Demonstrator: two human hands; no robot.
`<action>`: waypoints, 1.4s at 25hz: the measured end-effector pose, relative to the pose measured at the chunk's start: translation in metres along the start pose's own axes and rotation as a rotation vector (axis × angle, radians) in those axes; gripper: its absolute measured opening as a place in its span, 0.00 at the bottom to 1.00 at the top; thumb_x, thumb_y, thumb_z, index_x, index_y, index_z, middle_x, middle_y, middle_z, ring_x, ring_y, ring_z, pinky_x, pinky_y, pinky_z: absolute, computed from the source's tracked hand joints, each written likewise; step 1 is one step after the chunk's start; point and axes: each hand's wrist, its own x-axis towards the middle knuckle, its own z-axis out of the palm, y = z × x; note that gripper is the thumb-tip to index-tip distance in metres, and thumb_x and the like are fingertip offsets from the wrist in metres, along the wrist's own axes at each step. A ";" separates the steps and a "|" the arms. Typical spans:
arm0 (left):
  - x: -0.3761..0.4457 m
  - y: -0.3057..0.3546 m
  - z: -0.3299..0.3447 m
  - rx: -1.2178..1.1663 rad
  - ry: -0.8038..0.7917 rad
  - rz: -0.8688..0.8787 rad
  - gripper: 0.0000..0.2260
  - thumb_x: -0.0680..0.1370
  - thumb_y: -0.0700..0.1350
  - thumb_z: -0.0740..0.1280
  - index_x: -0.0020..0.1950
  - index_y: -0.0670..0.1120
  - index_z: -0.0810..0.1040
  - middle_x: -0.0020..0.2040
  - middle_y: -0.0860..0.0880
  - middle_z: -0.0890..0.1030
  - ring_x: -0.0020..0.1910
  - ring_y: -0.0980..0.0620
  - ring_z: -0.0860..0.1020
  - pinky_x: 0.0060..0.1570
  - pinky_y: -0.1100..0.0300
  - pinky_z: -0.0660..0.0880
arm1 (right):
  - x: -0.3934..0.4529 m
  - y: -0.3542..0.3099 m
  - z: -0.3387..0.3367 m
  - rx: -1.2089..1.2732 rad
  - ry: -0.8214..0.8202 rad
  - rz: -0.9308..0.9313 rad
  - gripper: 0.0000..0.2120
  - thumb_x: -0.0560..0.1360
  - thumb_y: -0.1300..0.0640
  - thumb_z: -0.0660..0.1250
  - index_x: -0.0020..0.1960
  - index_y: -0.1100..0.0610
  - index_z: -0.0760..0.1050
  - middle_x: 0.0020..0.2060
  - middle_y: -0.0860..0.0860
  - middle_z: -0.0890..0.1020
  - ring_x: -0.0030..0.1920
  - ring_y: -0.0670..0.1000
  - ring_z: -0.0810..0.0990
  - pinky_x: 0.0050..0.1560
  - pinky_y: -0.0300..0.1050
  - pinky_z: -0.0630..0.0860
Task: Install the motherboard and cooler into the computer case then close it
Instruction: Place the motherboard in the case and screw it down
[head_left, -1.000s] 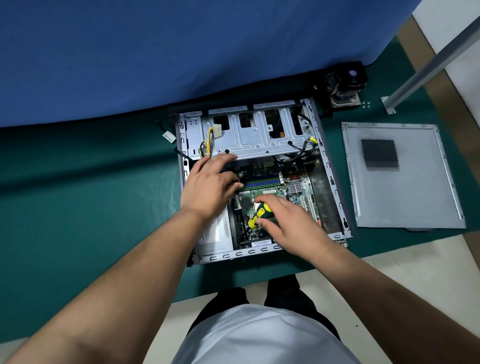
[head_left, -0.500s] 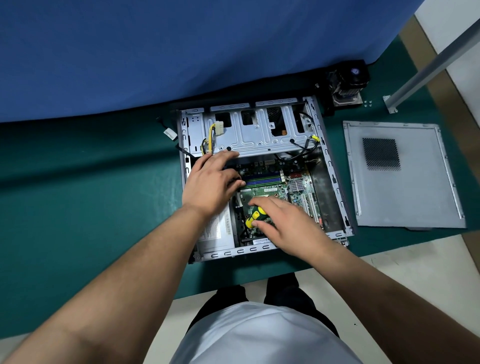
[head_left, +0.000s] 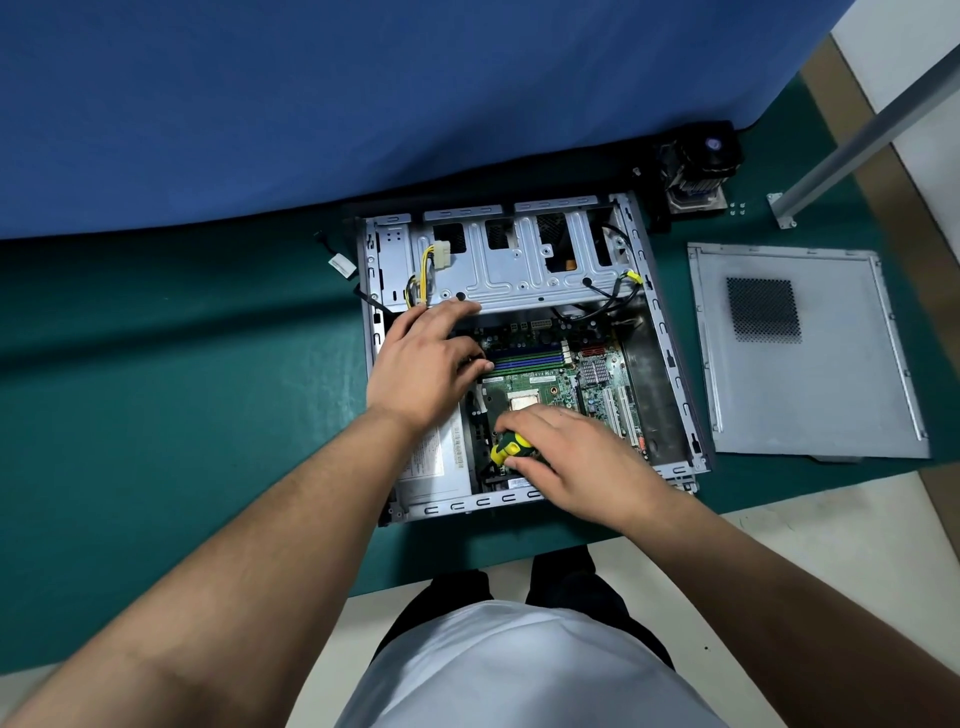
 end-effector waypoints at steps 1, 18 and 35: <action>0.000 0.000 0.000 0.001 0.002 -0.001 0.13 0.80 0.62 0.65 0.50 0.57 0.86 0.75 0.57 0.72 0.74 0.55 0.68 0.77 0.48 0.58 | 0.000 -0.001 -0.001 -0.010 -0.010 -0.005 0.17 0.82 0.48 0.64 0.70 0.49 0.69 0.63 0.49 0.79 0.61 0.53 0.78 0.59 0.53 0.78; -0.107 0.012 -0.007 -0.510 -0.060 0.017 0.20 0.73 0.53 0.75 0.65 0.56 0.79 0.64 0.58 0.80 0.66 0.54 0.76 0.73 0.47 0.65 | 0.018 -0.063 -0.013 -0.507 0.005 0.154 0.32 0.77 0.25 0.51 0.61 0.51 0.73 0.41 0.56 0.84 0.43 0.61 0.85 0.35 0.48 0.64; -0.102 0.046 -0.009 -0.509 0.015 -0.230 0.17 0.64 0.62 0.70 0.50 0.60 0.75 0.50 0.64 0.77 0.58 0.54 0.74 0.61 0.60 0.63 | 0.018 -0.086 -0.026 -0.549 -0.002 0.248 0.30 0.79 0.28 0.52 0.60 0.50 0.76 0.49 0.54 0.83 0.50 0.60 0.83 0.39 0.48 0.65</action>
